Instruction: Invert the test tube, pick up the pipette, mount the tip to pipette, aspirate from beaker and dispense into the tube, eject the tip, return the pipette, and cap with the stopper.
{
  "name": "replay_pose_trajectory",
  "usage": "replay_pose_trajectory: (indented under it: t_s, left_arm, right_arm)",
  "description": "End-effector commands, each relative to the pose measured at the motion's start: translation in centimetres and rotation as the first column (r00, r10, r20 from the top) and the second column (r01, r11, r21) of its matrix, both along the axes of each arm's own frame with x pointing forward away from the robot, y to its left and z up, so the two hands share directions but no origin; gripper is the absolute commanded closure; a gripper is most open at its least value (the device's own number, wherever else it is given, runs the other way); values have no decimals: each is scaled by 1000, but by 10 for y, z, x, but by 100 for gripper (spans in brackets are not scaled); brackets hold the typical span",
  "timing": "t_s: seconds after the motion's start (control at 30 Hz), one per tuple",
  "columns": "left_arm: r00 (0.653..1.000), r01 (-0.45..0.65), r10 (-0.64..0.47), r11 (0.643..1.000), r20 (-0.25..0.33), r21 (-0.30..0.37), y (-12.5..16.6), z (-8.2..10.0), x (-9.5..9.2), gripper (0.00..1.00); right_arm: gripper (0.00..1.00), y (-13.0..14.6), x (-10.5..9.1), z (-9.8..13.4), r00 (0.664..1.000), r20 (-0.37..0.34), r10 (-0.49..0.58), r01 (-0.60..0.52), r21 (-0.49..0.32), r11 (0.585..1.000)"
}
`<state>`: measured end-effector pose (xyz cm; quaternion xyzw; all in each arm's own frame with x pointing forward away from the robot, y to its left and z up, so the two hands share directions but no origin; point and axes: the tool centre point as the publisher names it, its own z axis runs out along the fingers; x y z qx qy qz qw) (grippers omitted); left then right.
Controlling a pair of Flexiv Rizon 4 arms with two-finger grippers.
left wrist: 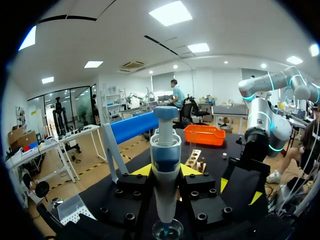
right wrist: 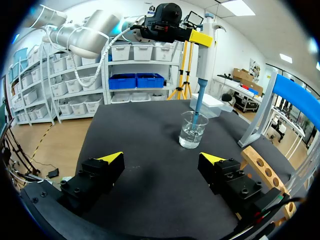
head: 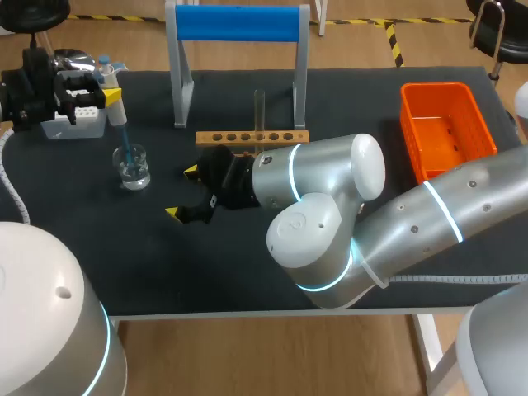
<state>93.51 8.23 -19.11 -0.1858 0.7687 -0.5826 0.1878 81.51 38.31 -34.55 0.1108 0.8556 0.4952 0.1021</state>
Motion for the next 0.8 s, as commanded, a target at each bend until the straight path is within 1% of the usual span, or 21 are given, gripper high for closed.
replay_pose_trajectory:
  t_s: [0.03, 0.17, 0.3, 0.5, 0.67, 0.8]
  left_arm:
    - [1000, -3, 3, 1000, 2, 0, -1, 0, -1, 100]
    - [1000, -3, 3, 1000, 2, 0, -1, 0, -1, 100]
    - [1000, -3, 3, 1000, 2, 0, -1, 0, -1, 100]
    - [1000, -3, 3, 1000, 2, 0, -1, 0, -1, 100]
    - [1000, -3, 3, 1000, 2, 0, -1, 0, -1, 100]
    - [1000, -3, 3, 1000, 2, 0, -1, 0, -1, 100]
  right_arm:
    - [0, 1, 0, 0, 1000, 0, -2, 2, -5, 1000]
    - [0, -5, -3, 7, 1000, 3, -11, 11, -10, 1000]
    - [0, -11, -8, 20, 1000, 13, -6, 7, -9, 1000]
    - [0, -23, -12, 46, 999, 3, 46, -46, 7, 999]
    - [0, -37, -13, 71, 994, -8, 112, -112, 19, 993]
    - [0, -49, -11, 90, 988, -13, 154, -153, 46, 987]
